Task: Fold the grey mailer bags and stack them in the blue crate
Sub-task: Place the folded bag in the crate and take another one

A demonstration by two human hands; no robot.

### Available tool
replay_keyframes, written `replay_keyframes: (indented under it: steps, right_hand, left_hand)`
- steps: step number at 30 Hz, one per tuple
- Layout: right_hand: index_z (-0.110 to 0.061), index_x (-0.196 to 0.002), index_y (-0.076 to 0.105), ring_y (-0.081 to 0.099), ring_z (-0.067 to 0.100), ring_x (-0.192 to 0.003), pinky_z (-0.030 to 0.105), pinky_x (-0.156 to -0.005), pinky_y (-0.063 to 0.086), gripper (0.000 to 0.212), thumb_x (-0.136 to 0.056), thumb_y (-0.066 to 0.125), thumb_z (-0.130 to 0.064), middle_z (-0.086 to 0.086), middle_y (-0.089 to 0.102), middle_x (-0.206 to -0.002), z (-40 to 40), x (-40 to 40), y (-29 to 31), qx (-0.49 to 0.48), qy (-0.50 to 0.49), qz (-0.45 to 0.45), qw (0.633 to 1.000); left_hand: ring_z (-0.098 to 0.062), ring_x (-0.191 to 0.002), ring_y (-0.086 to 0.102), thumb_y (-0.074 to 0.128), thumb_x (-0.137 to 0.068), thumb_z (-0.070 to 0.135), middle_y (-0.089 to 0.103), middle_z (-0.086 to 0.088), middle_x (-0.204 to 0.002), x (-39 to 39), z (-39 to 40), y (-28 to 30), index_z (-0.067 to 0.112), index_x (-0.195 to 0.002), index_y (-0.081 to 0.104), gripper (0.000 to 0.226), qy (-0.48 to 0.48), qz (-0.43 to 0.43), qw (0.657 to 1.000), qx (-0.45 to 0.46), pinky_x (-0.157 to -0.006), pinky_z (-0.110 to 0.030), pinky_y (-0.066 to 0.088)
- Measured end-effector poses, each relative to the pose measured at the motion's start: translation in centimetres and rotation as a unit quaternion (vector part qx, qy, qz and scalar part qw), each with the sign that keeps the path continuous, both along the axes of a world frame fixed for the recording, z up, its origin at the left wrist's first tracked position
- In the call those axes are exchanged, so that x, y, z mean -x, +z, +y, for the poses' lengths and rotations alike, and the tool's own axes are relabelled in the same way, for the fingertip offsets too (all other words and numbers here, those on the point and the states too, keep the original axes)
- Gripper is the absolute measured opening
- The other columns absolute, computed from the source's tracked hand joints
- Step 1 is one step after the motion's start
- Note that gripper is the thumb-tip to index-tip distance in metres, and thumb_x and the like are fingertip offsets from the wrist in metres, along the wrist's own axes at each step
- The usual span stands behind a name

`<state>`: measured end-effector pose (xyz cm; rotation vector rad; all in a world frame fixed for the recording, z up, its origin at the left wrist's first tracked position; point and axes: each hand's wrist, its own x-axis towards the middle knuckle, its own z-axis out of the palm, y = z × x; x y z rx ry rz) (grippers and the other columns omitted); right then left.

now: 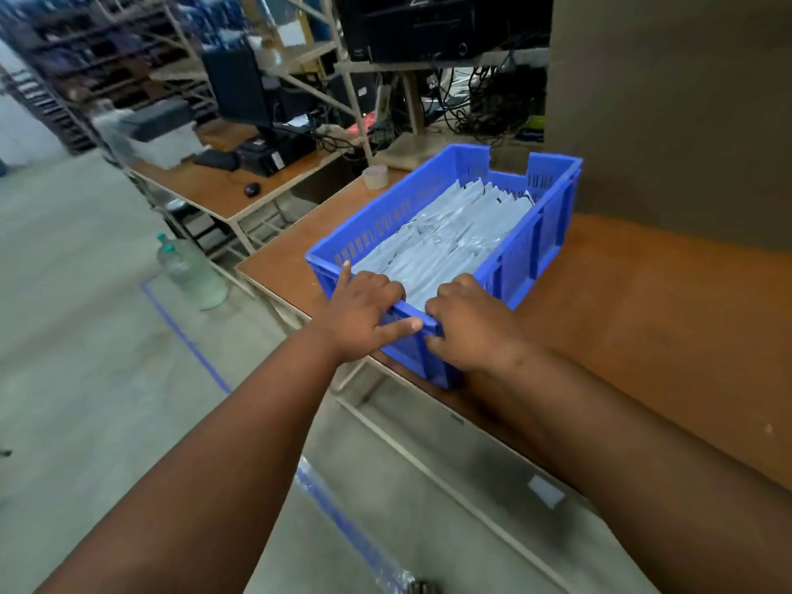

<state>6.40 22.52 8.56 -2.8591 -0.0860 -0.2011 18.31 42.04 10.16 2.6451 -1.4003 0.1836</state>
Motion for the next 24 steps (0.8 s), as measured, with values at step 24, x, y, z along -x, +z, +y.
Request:
replay_keyframes:
  steps: [24]
  right_hand:
    - [-0.022, -0.069, 0.049, 0.043, 0.019, -0.086, 0.047, -0.081, 0.049, 0.027, -0.077, 0.072, -0.033, -0.008, 0.043, -0.081, 3.1, 2.3, -1.3, 0.031, -0.054, -0.064, 0.996]
  left_hand:
    - [-0.025, -0.063, 0.043, 0.038, -0.094, 0.088, 0.044, 0.005, -0.064, -1.6, 2.0, -3.2, 0.023, -0.075, 0.042, 0.067, -0.140, -0.110, 0.980, 0.084, -0.071, -0.047, 0.042]
